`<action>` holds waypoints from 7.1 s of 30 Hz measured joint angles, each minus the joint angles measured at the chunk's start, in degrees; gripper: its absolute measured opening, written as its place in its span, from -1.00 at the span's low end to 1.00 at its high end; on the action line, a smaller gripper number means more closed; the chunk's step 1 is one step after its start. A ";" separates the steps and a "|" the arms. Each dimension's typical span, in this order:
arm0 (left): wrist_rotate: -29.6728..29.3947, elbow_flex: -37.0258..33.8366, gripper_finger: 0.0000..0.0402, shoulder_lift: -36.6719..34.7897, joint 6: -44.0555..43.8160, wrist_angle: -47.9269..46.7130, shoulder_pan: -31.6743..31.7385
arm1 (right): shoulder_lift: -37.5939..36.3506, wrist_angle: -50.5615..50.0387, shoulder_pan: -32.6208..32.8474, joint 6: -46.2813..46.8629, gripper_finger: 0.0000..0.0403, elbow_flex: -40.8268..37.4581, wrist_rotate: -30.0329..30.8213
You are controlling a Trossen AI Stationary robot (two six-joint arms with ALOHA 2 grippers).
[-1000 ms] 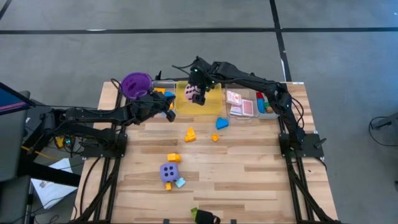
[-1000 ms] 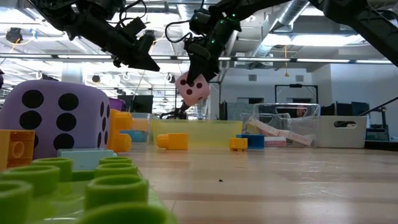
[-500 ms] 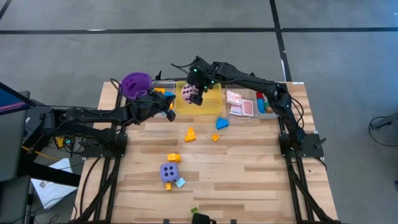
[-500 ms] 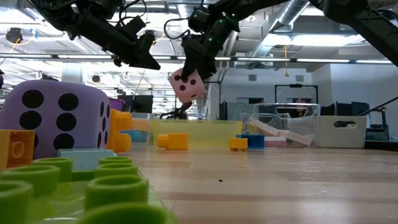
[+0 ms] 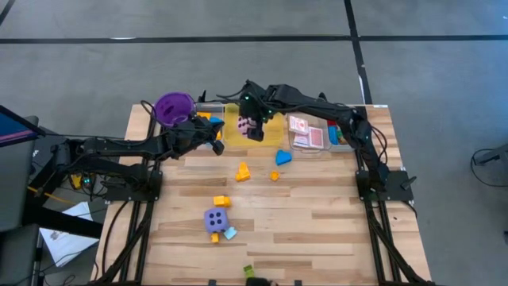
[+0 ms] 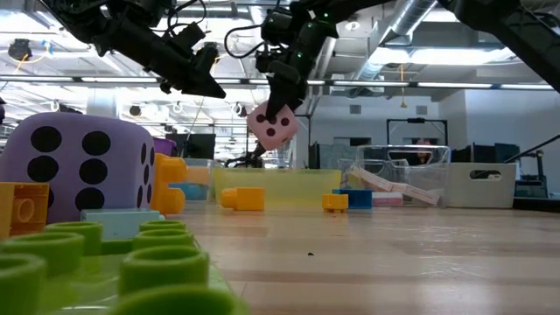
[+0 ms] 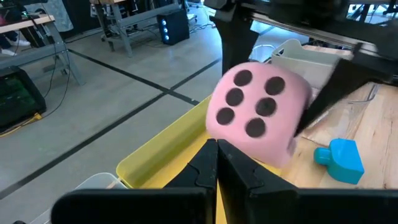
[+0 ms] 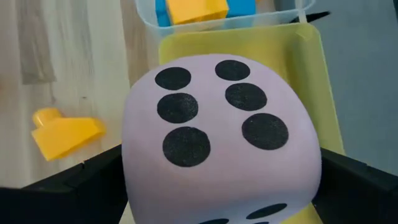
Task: Pick & Place Toys
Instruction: Put the pink dice into the yellow transparent bin, then put the top small yellow game piece into the gray bin
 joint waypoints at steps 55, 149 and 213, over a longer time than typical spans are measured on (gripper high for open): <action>10.86 -0.04 -1.00 26.12 1.83 32.39 5.99 | 0.00 -0.24 3.16 -2.75 0.99 0.00 5.99; 16.04 -1.24 -1.00 -5.73 4.35 -1.07 2.36 | -17.32 -13.25 8.64 5.33 0.99 -5.61 -2.75; 23.08 -9.97 0.50 8.39 -12.85 48.42 -8.76 | -49.68 84.81 14.73 41.28 0.99 -95.76 -0.21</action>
